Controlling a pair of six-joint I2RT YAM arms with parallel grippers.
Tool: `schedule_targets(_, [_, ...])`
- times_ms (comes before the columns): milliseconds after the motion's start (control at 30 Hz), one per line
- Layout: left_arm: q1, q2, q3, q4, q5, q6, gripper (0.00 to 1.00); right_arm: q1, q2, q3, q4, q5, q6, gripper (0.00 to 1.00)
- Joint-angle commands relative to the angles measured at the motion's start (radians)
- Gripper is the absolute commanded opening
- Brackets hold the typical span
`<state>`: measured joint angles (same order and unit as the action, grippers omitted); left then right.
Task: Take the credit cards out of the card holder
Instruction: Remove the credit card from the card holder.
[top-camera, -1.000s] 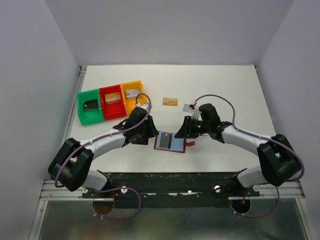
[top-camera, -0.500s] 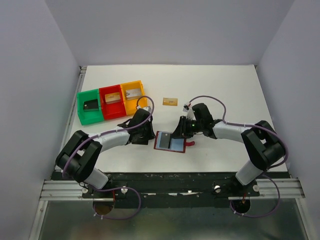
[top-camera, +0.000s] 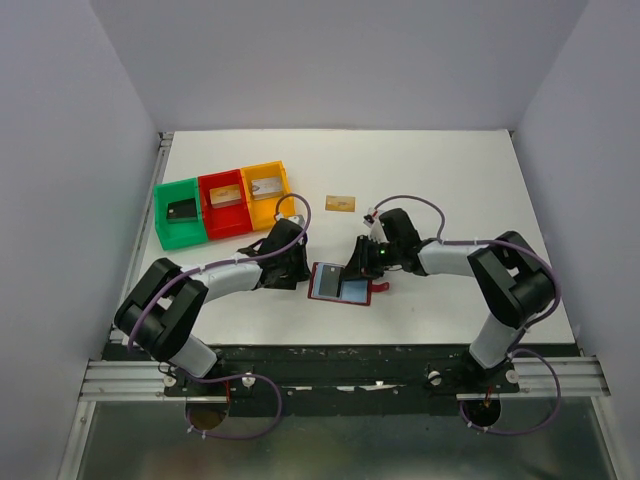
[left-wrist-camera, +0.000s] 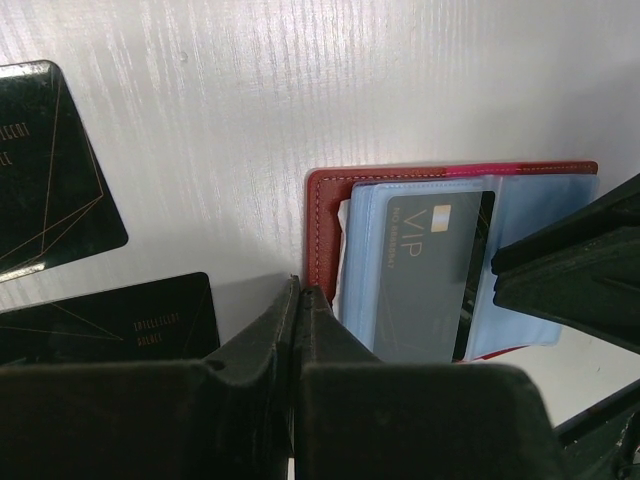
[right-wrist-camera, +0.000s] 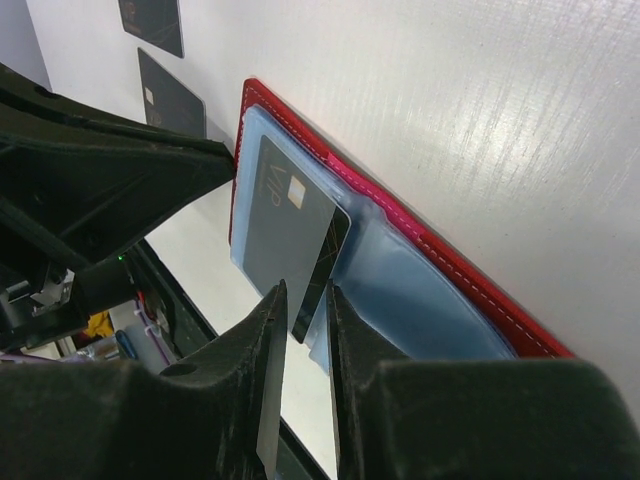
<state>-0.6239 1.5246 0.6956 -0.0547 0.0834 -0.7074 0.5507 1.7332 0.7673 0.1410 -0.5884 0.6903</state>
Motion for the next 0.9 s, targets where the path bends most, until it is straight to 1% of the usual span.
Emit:
schedule_targets(0, [-0.007, 0.008, 0.021, -0.020, -0.014, -0.007, 0.07, 0.006, 0.023, 0.023, 0.005, -0.007, -0.005, 0.29])
schedule_targets(133, [-0.008, 0.014, 0.021, -0.016, -0.008, -0.009, 0.07, 0.006, 0.034, 0.023, 0.012, -0.014, 0.000, 0.29])
schedule_targets(300, [-0.013, 0.017, 0.022, -0.011, -0.004, -0.010, 0.06, 0.008, 0.051, 0.010, 0.072, -0.048, 0.034, 0.29])
schedule_targets(633, [-0.037, 0.032, 0.031, -0.011, -0.007, -0.010, 0.04, 0.008, 0.078, 0.013, 0.124, -0.090, 0.069, 0.29])
schedule_targets(867, [-0.040, 0.025, 0.030, -0.016, -0.013, -0.006, 0.04, 0.008, 0.081, 0.007, 0.075, -0.064, 0.045, 0.29])
